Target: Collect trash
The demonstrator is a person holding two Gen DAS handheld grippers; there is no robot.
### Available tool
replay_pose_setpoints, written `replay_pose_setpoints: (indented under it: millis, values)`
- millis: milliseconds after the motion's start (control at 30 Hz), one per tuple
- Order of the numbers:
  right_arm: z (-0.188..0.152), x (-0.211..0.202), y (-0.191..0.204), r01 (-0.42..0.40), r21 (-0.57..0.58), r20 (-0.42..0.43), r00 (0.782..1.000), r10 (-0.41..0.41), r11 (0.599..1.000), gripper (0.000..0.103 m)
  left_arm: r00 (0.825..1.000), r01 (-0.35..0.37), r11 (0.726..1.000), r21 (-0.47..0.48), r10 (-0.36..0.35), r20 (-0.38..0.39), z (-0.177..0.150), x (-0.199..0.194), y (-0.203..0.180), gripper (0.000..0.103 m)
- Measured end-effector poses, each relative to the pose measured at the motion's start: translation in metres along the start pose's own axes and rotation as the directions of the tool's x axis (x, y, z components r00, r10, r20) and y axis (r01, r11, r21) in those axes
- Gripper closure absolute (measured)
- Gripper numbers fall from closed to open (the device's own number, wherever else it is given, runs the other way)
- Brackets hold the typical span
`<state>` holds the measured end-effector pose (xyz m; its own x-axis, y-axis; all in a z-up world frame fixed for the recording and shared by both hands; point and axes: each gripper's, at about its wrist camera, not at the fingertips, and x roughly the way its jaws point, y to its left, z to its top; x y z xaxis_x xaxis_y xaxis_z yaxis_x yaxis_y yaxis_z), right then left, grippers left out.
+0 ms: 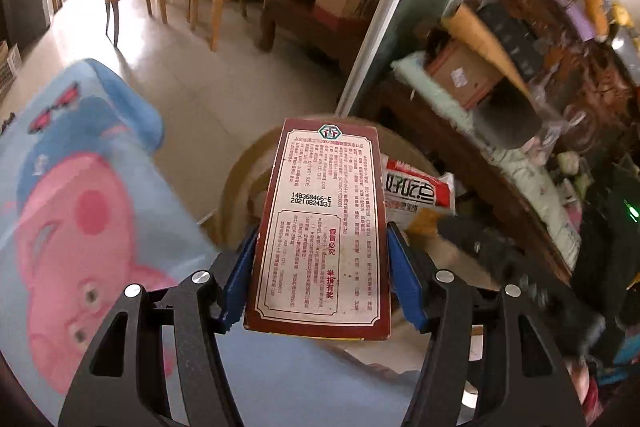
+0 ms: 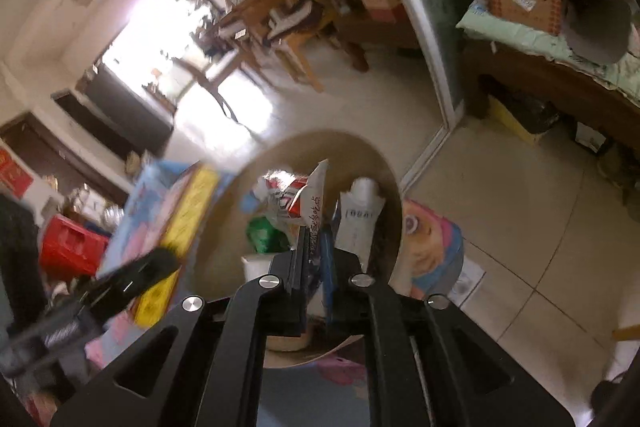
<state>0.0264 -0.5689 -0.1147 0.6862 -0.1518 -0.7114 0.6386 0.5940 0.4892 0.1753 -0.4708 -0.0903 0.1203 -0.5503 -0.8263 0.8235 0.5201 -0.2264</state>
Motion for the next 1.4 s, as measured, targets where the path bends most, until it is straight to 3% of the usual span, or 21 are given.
replay_pose_setpoints:
  millis: [67, 167, 500, 667, 833, 933, 1033, 1267, 1400]
  values:
    - [-0.002, 0.001, -0.001, 0.032, -0.023, 0.001, 0.999, -0.032, 0.999, 0.066, 0.999, -0.025, 1.0, -0.009, 0.025, -0.032, 0.004, 0.014, 0.001, 0.038]
    - [-0.003, -0.007, 0.006, 0.052, -0.047, 0.038, 0.998, -0.05, 0.998, 0.061, 1.0, -0.025, 0.999, -0.043, 0.024, -0.02, 0.001, 0.009, 0.004, 0.034]
    - [-0.033, -0.054, 0.03, 0.026, -0.082, 0.076, 0.997, -0.02, 0.996, 0.058, 0.996, 0.023, 0.992, -0.122, -0.012, 0.09, -0.037, -0.08, 0.025, 0.031]
    - [-0.067, -0.076, 0.059, -0.014, -0.123, 0.027, 0.999, 0.018, 0.992, 0.058, 0.986, 0.032, 0.994, -0.108, -0.014, 0.164, -0.075, -0.136, 0.025, 0.031]
    - [-0.104, -0.103, 0.093, -0.027, -0.192, 0.015, 0.999, 0.031, 0.981, 0.05, 0.972, -0.046, 0.995, -0.093, 0.066, 0.227, -0.122, -0.186, 0.025, 0.028]
    - [-0.125, -0.121, 0.112, -0.017, -0.227, 0.019, 1.0, 0.022, 0.974, 0.044, 0.952, -0.116, 0.989, -0.092, 0.138, 0.273, -0.149, -0.213, 0.029, 0.011]
    - [-0.141, -0.139, 0.127, -0.006, -0.246, 0.044, 0.999, 0.018, 0.969, 0.032, 0.928, -0.177, 0.98, -0.093, 0.198, 0.314, -0.17, -0.236, 0.03, 0.006]
    - [-0.161, -0.163, 0.146, -0.032, -0.245, 0.028, 0.999, 0.04, 0.969, 0.019, 0.903, -0.239, 0.962, -0.132, 0.27, 0.335, -0.195, -0.267, 0.03, 0.006]
    - [-0.165, -0.179, 0.148, 0.016, -0.241, 0.065, 0.998, -0.001, 0.97, 0.013, 0.901, -0.252, 0.955, -0.156, 0.29, 0.323, -0.202, -0.273, 0.029, 0.006]
